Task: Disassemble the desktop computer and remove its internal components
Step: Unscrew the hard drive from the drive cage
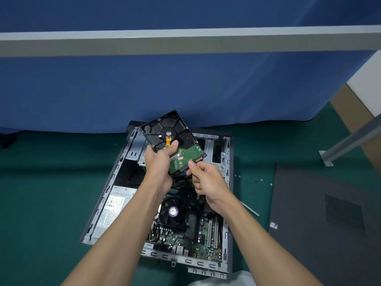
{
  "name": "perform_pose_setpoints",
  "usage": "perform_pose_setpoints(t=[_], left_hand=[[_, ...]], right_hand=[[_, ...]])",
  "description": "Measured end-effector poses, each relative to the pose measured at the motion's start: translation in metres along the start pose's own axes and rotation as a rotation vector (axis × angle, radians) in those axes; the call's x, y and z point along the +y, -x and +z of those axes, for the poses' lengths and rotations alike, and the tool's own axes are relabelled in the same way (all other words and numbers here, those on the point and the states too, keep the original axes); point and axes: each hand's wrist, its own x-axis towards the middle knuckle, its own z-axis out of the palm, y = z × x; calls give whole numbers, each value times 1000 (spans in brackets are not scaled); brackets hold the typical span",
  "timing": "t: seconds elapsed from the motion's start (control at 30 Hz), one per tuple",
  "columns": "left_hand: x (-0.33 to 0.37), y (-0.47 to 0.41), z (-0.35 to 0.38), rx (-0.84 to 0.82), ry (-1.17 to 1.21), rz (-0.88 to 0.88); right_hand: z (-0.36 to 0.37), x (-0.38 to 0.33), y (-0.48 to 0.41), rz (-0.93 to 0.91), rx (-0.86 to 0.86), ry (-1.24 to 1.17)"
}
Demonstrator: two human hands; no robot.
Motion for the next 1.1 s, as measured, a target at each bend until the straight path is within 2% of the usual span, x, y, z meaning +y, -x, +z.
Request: perform_pose_setpoints(t=[0.1,0.23,0.33,0.43,0.53,0.6,0.63,0.73,0.77,0.93,1.1], left_hand=[[-1,0,1,-3,9,-30],[-8,1,8,58,15,3],[-5,1,5,43,-2,-2],[4,-2,2,41,-14,13],[10,-1,7,38,-57,60],[10,3,14,30,-102,98],[8,5,18,19,-122,104],[1,15,36,-37,-154,86],[-4,19,42,-61,-176,79],[-33,45,88,-276,-300,-2],[-66,73,129,-577,-219,-103]], right_hand=[[0,-1,4,21,14,-150],[14,5,6,34,163,-211],[0,3,6,66,1,-214],[-13,2,10,107,-194,-7],[-8,2,17,67,-216,396],[-10,2,20,-52,-139,627],[-16,1,20,-107,-26,666],[-43,-13,23,-186,386,541],[-52,-19,23,-204,419,512],[-89,-38,34,-123,245,488],[-144,-25,48,-19,352,341]])
